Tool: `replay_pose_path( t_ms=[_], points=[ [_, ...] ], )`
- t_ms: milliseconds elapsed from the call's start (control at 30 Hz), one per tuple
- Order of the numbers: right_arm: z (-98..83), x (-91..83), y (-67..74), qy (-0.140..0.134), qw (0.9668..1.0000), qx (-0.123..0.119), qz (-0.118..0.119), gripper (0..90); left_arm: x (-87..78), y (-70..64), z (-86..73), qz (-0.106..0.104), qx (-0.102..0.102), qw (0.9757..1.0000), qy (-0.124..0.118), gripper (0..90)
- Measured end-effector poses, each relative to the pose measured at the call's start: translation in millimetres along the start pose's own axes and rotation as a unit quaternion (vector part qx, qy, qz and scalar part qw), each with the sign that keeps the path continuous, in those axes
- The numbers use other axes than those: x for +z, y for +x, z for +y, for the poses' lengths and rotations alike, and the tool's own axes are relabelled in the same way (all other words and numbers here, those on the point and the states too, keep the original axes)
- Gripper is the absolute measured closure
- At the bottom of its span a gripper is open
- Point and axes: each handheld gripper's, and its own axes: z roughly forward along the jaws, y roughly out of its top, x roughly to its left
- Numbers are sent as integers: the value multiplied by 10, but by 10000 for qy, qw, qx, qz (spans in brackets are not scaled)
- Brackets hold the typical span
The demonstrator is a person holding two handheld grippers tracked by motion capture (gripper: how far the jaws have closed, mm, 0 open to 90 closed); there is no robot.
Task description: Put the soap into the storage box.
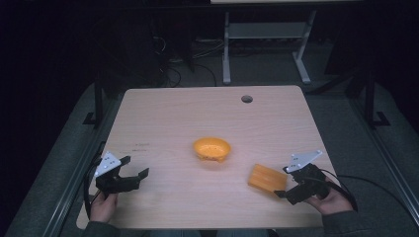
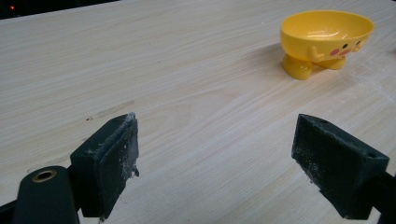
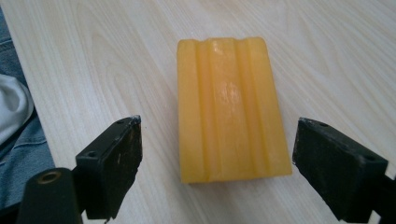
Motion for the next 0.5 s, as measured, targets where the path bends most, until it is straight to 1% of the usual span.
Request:
replay_pose_path(
  t_ms=[167,200,400,500],
  points=[
    [56,37,-12,36,9999,-99,14,153,-2,6,-1,5,-2,10000,11,141],
    [66,52,-16,60,10000,-77,13,152,3,5,-2,14,-3,10000,9,141],
    [115,129,-51,193,9997,-133,43,151,11,-6,1,-12,2,10000,10,141],
    [146,166,-71,218,9997,-120,51,151,12,-7,4,-22,19,10000,4,141]
  ],
)
